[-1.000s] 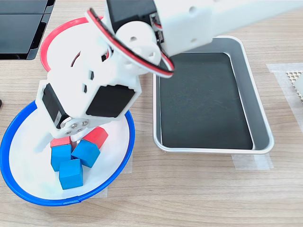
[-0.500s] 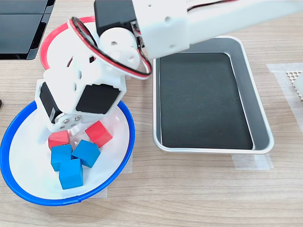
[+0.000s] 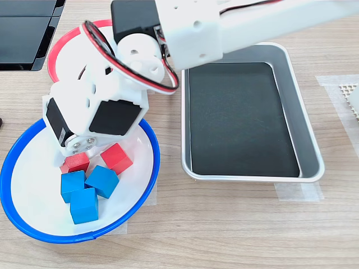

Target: Resolve any anomalies and move all blocks to matching dishes

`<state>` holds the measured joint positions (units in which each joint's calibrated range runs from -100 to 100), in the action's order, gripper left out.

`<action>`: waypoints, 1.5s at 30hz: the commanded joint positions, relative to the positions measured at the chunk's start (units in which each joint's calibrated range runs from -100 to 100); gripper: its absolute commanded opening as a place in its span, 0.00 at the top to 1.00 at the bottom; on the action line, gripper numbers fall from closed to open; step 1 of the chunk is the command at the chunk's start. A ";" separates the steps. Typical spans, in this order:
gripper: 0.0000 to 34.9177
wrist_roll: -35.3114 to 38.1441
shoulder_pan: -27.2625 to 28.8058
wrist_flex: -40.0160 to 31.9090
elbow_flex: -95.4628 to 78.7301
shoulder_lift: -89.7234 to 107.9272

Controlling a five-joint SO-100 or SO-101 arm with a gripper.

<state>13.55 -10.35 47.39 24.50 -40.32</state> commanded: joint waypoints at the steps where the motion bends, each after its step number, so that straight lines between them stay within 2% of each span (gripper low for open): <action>1: 0.99 0.34 -0.05 0.44 1.40 0.96; 6: 0.99 -0.15 0.61 2.42 1.31 6.25; 10: 0.99 -0.59 2.12 9.28 3.04 13.67; 12: 0.99 0.15 5.70 14.64 3.58 19.47; 14: 0.99 1.47 9.37 16.87 2.31 22.11; 19: 0.99 5.57 19.81 18.44 -4.25 23.91; 21: 0.93 6.94 22.92 16.95 -6.70 22.71; 26: 0.66 9.04 26.02 13.07 -8.52 18.36; 29: 0.52 9.33 25.65 12.00 -7.89 17.08; 32: 0.52 9.08 24.61 12.08 -6.61 17.42; 35: 0.55 7.96 21.79 15.22 -5.25 20.07; 38: 0.58 6.06 15.67 18.69 -4.88 23.14; 41: 0.58 5.37 9.74 19.26 -4.88 23.48; 45: 0.60 4.59 3.53 15.05 -4.97 21.01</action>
<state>18.68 -3.98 64.76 17.42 -20.12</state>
